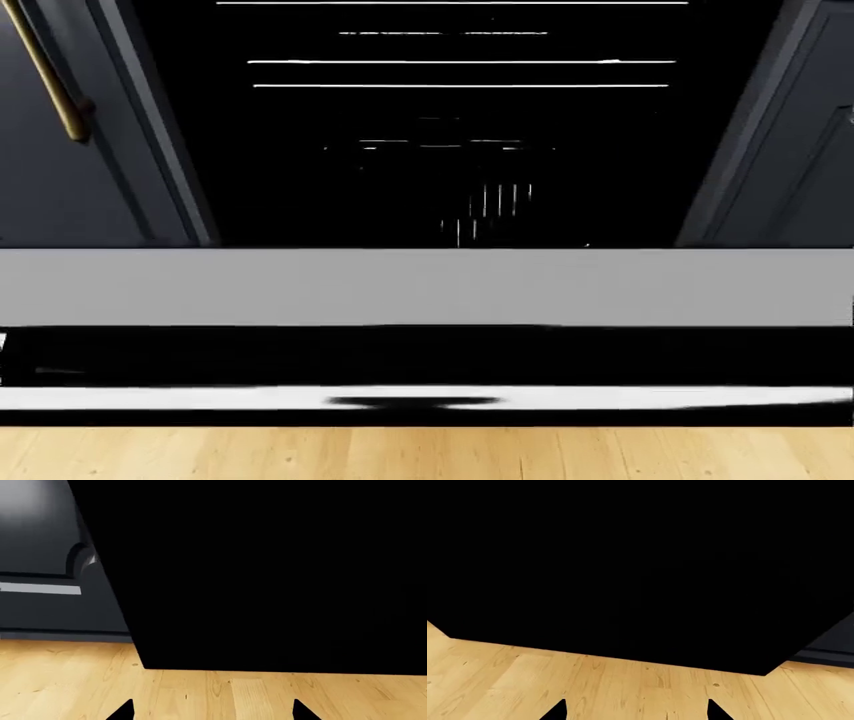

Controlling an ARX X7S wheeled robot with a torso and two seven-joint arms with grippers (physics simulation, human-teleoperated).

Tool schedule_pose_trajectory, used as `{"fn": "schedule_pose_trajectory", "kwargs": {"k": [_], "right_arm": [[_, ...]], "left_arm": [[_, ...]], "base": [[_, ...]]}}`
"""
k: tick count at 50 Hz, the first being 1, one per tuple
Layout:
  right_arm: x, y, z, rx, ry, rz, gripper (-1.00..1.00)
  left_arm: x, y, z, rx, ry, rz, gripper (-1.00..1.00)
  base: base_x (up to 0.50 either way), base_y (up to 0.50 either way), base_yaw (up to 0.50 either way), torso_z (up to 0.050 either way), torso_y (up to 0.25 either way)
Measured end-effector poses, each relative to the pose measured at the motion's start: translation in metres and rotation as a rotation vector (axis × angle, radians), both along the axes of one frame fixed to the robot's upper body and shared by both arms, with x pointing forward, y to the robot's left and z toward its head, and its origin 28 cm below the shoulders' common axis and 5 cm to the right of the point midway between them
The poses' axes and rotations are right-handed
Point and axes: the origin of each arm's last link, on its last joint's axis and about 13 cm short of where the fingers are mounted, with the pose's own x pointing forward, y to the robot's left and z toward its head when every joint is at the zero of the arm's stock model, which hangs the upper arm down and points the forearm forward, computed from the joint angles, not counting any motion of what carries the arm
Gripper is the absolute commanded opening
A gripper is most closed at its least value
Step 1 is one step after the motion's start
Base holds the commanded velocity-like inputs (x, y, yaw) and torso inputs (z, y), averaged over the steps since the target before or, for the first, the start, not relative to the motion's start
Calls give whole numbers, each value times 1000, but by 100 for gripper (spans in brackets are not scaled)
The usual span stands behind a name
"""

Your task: Close the dishwasher door

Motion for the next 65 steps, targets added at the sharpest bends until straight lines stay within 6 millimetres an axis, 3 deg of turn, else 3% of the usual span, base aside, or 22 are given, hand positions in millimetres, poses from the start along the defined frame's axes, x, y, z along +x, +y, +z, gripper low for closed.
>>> {"fn": "schedule_pose_trajectory", "kwargs": {"k": [17,65], "right_arm": [[-1,-1,-3,2,35,-7,100],[-2,-3,-7,-20,61,-63,100]], "left_arm": [[0,1,0,1,-1,3,100],[4,1,8,27,-59,-38,100]], "base": [[88,-156,0,0,0],[0,0,0,0,0]]}}
